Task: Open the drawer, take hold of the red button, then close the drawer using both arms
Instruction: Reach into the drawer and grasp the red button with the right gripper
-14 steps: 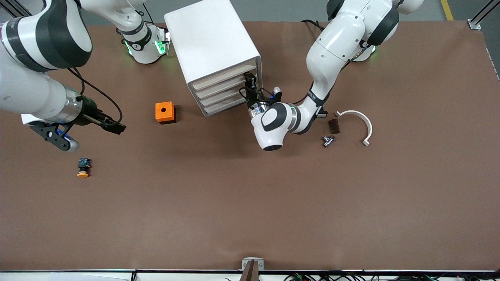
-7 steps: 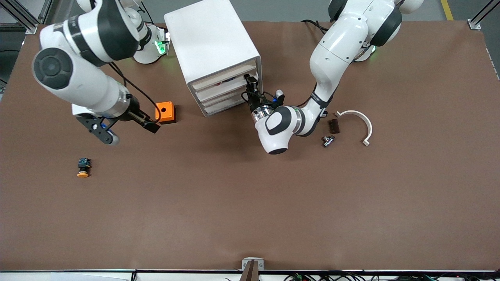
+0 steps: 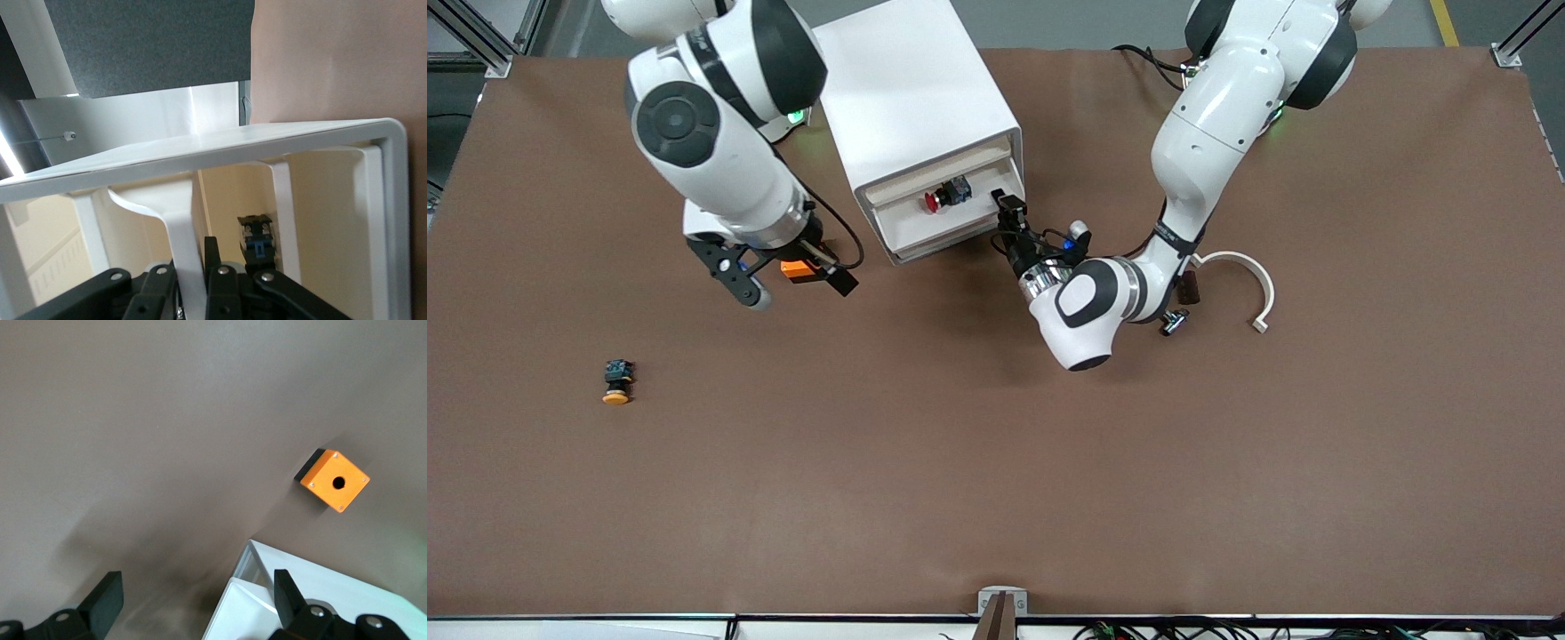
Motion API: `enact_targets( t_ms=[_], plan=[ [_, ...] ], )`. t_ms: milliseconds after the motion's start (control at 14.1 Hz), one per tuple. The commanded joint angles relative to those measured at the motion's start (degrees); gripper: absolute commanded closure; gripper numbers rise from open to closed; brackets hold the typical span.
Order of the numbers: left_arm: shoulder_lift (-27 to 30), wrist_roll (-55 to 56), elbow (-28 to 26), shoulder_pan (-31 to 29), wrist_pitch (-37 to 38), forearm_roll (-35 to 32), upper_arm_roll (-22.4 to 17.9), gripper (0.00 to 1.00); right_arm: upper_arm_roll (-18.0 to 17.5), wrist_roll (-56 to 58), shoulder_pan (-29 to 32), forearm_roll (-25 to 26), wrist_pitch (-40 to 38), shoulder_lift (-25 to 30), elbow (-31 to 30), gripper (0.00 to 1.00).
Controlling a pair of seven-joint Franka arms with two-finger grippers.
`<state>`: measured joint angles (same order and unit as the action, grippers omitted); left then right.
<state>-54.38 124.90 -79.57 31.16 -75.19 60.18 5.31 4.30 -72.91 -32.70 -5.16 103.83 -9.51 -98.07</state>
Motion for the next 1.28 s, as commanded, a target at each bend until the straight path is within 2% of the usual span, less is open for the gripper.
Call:
enact_targets(
  t_ms=[0,142,427,640,1210],
  plan=[
    [-0.4,1.2,0.7,-2.1,-0.7,1.4,-0.4,0.88,0.5,-7.0,-4.5,2.2,4.7,0.5,-4.0,0.0],
    [-0.4,1.2,0.8,-3.6,-0.7,1.5,-0.4,0.88,0.5,-11.4,-6.8,4.0,6.1,-1.1,-4.2,0.0],
    [-0.4,0.8,0.8,-6.6,-1.3,2.6,-0.4,0.88,0.4,-19.3,-10.5,4.1,8.8,-3.8,-4.1,0.0],
    [-0.5,0.7,0.8,-7.2,-1.7,3.1,-0.4,0.88,0.4,-20.9,-13.1,3.5,9.2,-4.3,-4.1,0.0],
    [-0.5,0.8,0.8,-7.8,-3.0,3.2,-0.4,0.84,0.4,-26.7,-20.8,3.3,16.1,-10.2,-4.1,0.0]
  ],
)
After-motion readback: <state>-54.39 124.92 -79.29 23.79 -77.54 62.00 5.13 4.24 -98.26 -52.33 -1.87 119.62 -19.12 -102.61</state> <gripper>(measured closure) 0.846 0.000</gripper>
